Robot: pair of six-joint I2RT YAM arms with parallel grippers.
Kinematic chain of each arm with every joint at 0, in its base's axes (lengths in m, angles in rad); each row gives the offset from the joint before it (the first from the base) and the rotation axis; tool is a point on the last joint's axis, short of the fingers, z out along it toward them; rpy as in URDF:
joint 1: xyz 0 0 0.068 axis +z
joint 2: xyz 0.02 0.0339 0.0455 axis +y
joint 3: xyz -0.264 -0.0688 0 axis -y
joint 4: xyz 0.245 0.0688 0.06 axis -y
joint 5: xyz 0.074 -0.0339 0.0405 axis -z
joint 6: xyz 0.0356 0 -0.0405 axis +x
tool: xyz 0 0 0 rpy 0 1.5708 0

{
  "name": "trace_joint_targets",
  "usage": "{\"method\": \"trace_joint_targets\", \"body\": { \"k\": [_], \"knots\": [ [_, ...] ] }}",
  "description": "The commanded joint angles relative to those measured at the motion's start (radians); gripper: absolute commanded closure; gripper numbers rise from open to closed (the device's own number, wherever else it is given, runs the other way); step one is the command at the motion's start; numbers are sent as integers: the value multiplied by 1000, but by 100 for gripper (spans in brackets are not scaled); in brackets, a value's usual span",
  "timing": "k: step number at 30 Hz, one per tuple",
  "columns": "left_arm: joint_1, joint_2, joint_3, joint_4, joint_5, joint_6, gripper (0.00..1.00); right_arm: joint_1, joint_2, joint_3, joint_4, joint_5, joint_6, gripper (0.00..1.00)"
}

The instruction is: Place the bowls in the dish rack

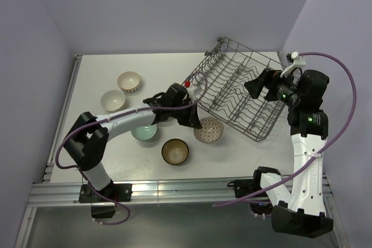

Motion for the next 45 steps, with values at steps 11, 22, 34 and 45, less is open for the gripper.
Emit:
{"method": "trace_joint_targets", "body": {
  "k": [11, 22, 34, 45],
  "knots": [
    [287, -133, 168, 297, 238, -189, 100, -6, -2, 8, 240, -184, 358, 0],
    [337, -64, 162, 650, 272, -468, 100, 48, 42, -145, 527, -236, 665, 0],
    [332, -55, 118, 705, 281, -523, 100, 203, 152, -162, 677, -211, 795, 0],
    [323, -55, 108, 682, 278, -505, 100, 320, 249, -122, 657, -209, 792, 0]
  ]
}}
